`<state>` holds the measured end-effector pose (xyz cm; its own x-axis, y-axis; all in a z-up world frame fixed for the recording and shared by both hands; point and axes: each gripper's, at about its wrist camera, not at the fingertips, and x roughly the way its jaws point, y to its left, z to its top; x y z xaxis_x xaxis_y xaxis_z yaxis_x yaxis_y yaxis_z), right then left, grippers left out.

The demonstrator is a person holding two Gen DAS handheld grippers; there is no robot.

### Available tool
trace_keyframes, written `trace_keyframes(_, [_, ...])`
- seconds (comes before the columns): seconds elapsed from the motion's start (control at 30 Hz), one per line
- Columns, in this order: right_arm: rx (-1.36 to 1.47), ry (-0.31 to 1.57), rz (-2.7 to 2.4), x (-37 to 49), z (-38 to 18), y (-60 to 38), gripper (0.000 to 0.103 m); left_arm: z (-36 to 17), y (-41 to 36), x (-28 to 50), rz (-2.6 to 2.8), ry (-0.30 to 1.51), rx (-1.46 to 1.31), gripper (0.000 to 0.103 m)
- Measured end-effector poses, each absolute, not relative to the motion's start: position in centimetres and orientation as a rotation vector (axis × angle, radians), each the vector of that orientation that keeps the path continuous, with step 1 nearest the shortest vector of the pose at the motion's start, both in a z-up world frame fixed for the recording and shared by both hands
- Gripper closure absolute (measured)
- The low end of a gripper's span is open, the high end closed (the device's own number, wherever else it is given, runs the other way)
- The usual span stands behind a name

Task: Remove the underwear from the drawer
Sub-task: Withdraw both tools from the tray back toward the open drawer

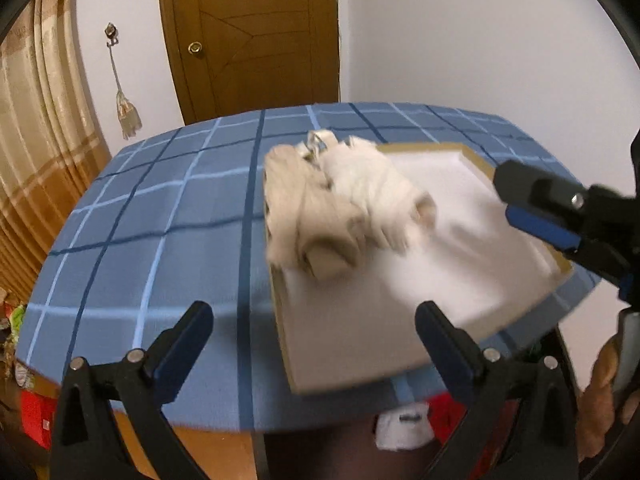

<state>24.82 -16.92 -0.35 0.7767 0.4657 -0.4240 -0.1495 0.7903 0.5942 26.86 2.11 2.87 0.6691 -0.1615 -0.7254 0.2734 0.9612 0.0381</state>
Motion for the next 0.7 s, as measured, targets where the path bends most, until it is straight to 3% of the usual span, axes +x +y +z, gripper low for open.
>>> trace_keyframes(0.7, [0.534,0.677,0.239,14.0,-7.8,-18.7,0.033,-3.3,-0.3,18.4,-0.115,0.800,0.212,0.001])
